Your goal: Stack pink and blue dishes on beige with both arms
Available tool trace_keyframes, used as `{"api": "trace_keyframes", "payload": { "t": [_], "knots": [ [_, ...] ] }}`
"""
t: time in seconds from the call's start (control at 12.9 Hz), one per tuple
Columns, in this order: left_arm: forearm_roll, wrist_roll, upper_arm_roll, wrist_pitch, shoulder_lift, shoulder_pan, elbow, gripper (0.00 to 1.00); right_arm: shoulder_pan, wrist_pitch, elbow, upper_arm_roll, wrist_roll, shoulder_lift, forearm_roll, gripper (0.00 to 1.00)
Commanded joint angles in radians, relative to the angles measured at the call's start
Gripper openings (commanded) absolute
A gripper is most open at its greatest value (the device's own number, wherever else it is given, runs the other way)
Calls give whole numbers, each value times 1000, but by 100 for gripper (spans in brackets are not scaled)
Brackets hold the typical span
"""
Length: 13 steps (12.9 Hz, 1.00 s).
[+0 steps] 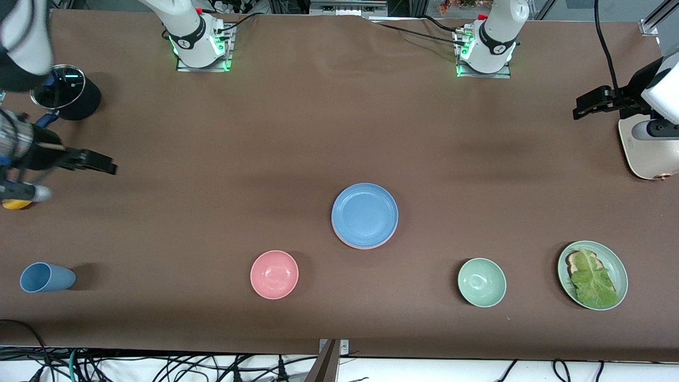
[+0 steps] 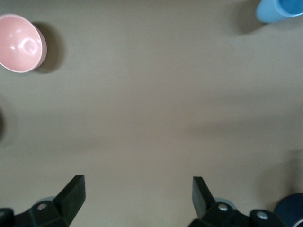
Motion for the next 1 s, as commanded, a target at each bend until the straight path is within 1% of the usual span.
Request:
{"api": "trace_keyframes", "payload": {
  "t": [0.0, 0.08, 0.15, 0.23, 0.31, 0.46, 0.62, 0.77, 0.93],
  "knots": [
    [-12, 27, 1, 3, 3, 5, 7, 100, -135, -29, -87, 151, 3, -116, -50, 100],
    [-12, 27, 1, 3, 3, 5, 7, 100, -141, -20, -161, 151, 11, -152, -61, 100],
    [-12, 27, 1, 3, 3, 4, 7, 100, -160, 23, -239, 160, 9, -206, -64, 100],
    [-12, 27, 1, 3, 3, 5, 7, 100, -181, 90, -311, 201, 3, -257, -77, 100],
    [-12, 27, 1, 3, 3, 5, 7, 100, -193, 110, -345, 221, 3, -280, -99, 100],
    [-12, 27, 1, 3, 3, 5, 7, 100, -195, 103, -342, 232, -4, -280, -107, 100],
    [-12, 27, 0, 3, 3, 4, 7, 100, -195, 103, -339, 246, -4, -279, -139, 100],
    [-14, 27, 1, 3, 3, 5, 7, 100, -195, 103, -332, 246, -4, -273, -137, 100],
    [-21, 27, 1, 3, 3, 5, 7, 100, -195, 101, -295, 245, -7, -247, -136, 100]
  ]
}}
